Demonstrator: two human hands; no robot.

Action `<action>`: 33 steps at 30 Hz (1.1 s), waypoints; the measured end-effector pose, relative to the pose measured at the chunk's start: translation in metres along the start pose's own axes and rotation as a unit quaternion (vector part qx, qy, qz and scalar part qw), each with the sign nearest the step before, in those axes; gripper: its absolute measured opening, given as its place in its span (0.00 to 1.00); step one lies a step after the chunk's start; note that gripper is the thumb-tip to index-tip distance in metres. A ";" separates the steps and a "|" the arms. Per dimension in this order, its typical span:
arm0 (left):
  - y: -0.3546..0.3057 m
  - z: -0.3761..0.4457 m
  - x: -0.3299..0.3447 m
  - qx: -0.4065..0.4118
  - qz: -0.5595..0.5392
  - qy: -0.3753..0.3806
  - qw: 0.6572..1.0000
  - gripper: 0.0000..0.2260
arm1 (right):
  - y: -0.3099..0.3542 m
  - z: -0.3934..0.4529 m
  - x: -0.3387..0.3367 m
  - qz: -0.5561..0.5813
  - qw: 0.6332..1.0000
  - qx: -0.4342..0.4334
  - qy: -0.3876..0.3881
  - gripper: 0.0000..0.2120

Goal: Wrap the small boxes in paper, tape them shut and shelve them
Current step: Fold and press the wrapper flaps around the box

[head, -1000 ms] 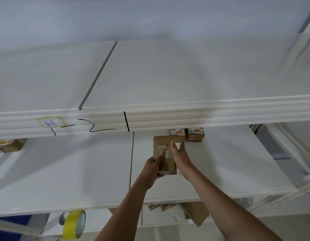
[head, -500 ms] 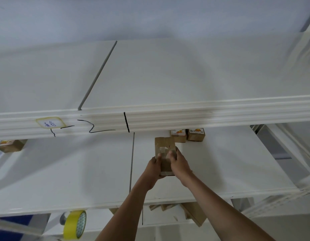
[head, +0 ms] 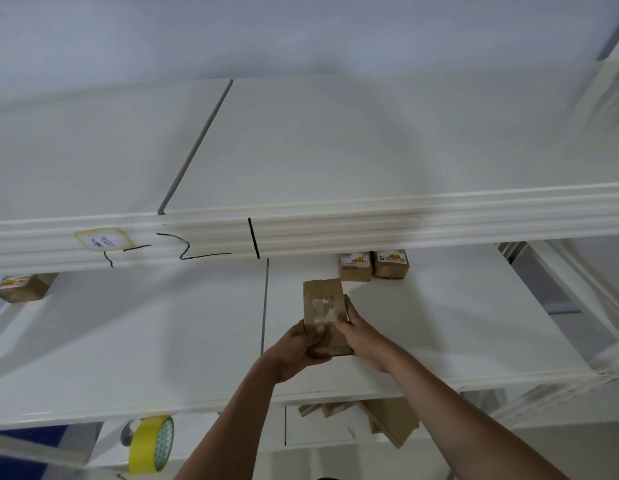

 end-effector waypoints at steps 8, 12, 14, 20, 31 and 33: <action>-0.009 0.005 0.000 0.093 0.053 -0.210 0.972 0.24 | -0.002 0.003 0.001 -0.121 0.967 -0.012 -0.222 0.34; -0.022 0.009 0.013 0.100 0.041 -0.140 0.984 0.24 | 0.008 -0.004 0.013 -0.135 0.966 -0.053 -0.213 0.24; -0.023 0.010 0.013 0.083 0.048 -0.146 0.985 0.35 | 0.009 -0.004 0.015 -0.139 0.964 -0.079 -0.211 0.16; -0.018 0.005 0.006 0.073 -0.010 -0.162 0.984 0.22 | 0.014 -0.001 0.001 -0.093 0.957 -0.081 -0.262 0.25; -0.016 0.016 0.038 0.116 0.067 -0.222 0.966 0.19 | 0.017 0.000 0.018 -0.032 0.968 -0.062 -0.240 0.23; -0.015 0.017 0.038 0.120 0.074 -0.232 0.962 0.19 | 0.016 0.001 0.018 -0.027 0.970 -0.062 -0.235 0.22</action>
Point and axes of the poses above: each hand's wrist, its own z-axis towards the middle knuckle, its own x-axis out of the palm, y = z × x, the point moved 1 cm from there along z, towards the middle knuckle, and after that the axes turned 3 degrees about z, right-handed, at the moved point
